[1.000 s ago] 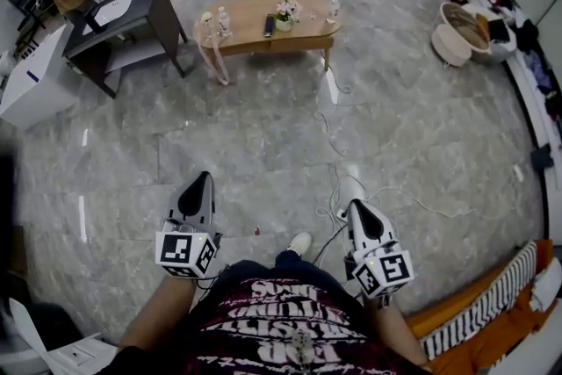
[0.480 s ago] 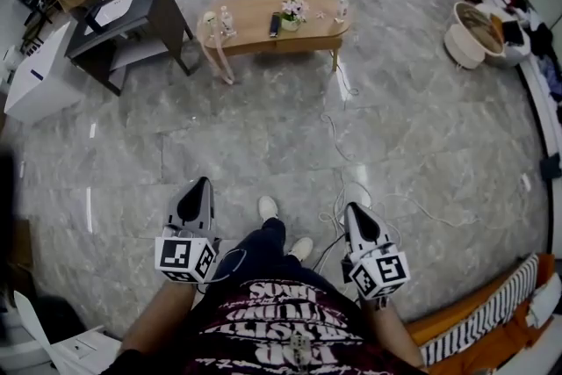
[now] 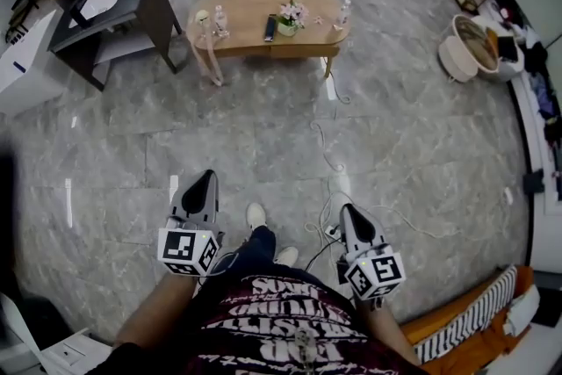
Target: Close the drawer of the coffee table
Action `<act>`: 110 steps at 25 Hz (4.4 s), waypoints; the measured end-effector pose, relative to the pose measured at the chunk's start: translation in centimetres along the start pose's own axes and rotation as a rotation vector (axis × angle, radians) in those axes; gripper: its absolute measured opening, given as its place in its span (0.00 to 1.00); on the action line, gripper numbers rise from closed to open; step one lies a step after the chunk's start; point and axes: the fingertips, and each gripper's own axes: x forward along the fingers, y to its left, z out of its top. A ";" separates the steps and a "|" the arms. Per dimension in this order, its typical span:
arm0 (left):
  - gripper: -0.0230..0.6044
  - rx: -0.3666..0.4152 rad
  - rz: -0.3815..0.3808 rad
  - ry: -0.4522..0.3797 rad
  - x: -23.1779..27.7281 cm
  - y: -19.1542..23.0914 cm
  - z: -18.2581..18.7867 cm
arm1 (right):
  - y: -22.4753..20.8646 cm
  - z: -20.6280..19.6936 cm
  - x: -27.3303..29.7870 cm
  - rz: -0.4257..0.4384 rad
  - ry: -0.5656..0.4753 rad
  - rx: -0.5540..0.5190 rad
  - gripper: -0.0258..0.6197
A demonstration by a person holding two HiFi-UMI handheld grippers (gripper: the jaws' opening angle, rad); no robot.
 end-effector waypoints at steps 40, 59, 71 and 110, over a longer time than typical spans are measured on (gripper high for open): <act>0.07 -0.049 0.012 -0.035 19.1 7.6 4.8 | -7.5 11.7 18.1 0.015 -0.042 -0.071 0.09; 0.07 -0.021 0.126 -0.023 32.4 4.7 9.7 | -20.6 18.4 25.6 0.102 -0.059 -0.028 0.09; 0.07 -0.045 0.197 0.011 34.3 6.6 8.7 | -22.2 18.8 30.0 0.160 -0.014 -0.025 0.09; 0.07 -0.121 0.025 0.120 63.9 16.0 7.9 | -33.5 30.9 55.9 0.037 0.083 -0.179 0.09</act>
